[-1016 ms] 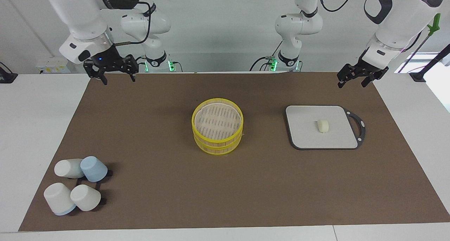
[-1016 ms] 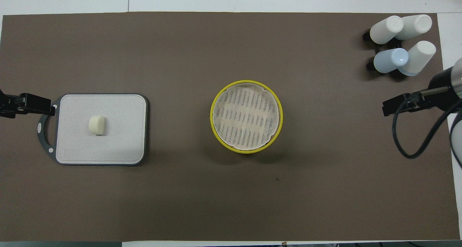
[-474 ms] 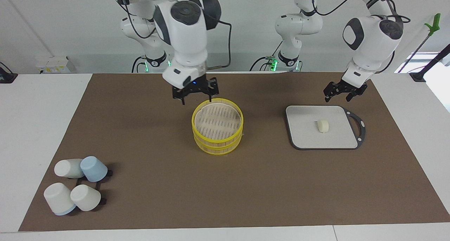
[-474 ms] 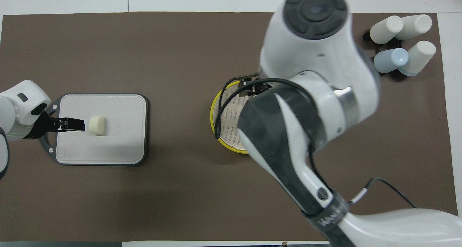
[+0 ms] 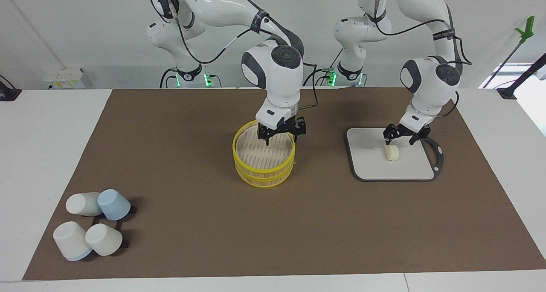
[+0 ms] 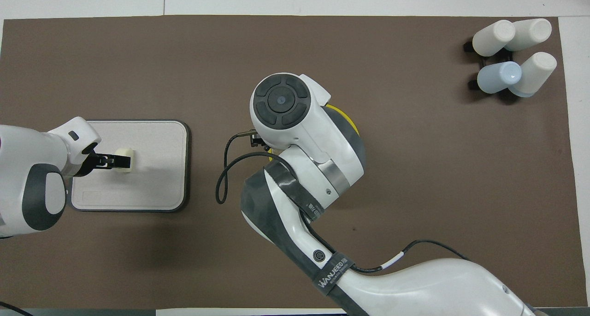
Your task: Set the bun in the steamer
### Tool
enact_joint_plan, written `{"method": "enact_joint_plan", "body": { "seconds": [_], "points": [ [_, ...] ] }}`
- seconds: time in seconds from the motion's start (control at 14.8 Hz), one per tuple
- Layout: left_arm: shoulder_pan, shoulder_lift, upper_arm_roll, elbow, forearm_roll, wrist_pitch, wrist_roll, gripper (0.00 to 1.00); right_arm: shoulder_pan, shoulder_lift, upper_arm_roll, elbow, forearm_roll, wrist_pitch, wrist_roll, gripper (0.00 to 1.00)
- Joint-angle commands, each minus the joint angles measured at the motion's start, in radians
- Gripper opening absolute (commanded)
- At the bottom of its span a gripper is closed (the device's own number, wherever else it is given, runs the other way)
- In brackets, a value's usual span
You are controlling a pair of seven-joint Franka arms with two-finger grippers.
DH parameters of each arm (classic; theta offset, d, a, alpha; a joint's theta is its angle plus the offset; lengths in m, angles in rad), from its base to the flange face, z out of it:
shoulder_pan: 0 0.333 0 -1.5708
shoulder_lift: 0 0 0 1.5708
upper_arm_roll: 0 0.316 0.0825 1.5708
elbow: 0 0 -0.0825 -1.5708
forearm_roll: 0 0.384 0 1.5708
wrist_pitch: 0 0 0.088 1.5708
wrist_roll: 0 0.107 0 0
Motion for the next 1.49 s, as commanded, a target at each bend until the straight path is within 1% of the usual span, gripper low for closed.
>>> {"method": "enact_joint_plan", "body": {
  "seconds": [0.0, 0.14, 0.34, 0.41, 0.47, 0.54, 0.68, 0.81, 0.88, 0.95, 1.15, 1.22, 1.29, 1.35, 1.42],
  "points": [
    [0.002, 0.017, -0.005, -0.001, 0.016, 0.041, 0.003, 1.0, 0.022, -0.05, 0.001, -0.114, -0.002, 0.083, 0.043, 1.0],
    [0.001, 0.023, -0.006, -0.001, 0.016, 0.045, 0.005, 1.0, 0.02, -0.067, 0.001, -0.174, -0.002, 0.143, 0.041, 1.0],
    [-0.025, 0.044, -0.006, -0.002, 0.016, 0.068, 0.003, 0.98, 0.022, -0.087, 0.003, -0.24, -0.002, 0.198, 0.041, 1.0],
    [-0.03, 0.046, -0.005, -0.004, 0.016, 0.07, 0.005, 0.95, 0.022, -0.092, 0.003, -0.254, -0.002, 0.213, 0.041, 1.0],
    [-0.03, 0.047, -0.005, -0.004, 0.016, 0.071, 0.006, 0.9, 0.02, -0.092, 0.003, -0.263, -0.002, 0.229, 0.035, 0.92],
    [-0.029, 0.049, -0.005, -0.004, 0.016, 0.073, 0.011, 0.82, 0.02, -0.092, 0.003, -0.265, 0.0, 0.239, 0.035, 0.8],
    [-0.029, 0.052, -0.005, -0.004, 0.016, 0.073, 0.014, 0.65, 0.02, -0.092, 0.003, -0.264, 0.003, 0.246, 0.036, 0.62],
    [-0.029, 0.055, -0.005, -0.004, 0.016, 0.073, 0.014, 0.36, 0.023, -0.092, 0.003, -0.264, 0.003, 0.243, 0.041, 0.59],
    [-0.024, 0.055, -0.003, -0.004, 0.016, 0.073, 0.014, 0.28, 0.023, -0.092, 0.003, -0.264, 0.003, 0.24, 0.041, 0.54],
    [-0.021, 0.055, -0.005, -0.004, 0.016, 0.07, 0.014, 0.25, 0.025, -0.092, 0.003, -0.265, 0.003, 0.239, 0.041, 0.52],
    [-0.025, 0.057, -0.005, 0.024, 0.01, 0.044, -0.001, 0.25, 0.037, -0.09, 0.003, -0.265, 0.004, 0.252, 0.043, 0.51],
    [-0.032, 0.058, -0.006, 0.066, -0.001, -0.006, -0.019, 0.25, 0.037, -0.09, 0.003, -0.265, 0.004, 0.255, 0.043, 0.51],
    [-0.044, 0.07, -0.008, 0.134, -0.018, -0.086, -0.065, 0.25, 0.037, -0.09, 0.003, -0.267, 0.004, 0.255, 0.043, 0.45],
    [-0.077, 0.09, -0.01, 0.23, -0.021, -0.199, -0.132, 0.25, 0.04, -0.09, 0.003, -0.267, 0.004, 0.253, 0.044, 0.37],
    [-0.11, 0.106, -0.01, 0.328, -0.023, -0.31, -0.2, 0.25, 0.042, -0.09, 0.003, -0.267, 0.004, 0.252, 0.044, 0.32]
  ]
}}
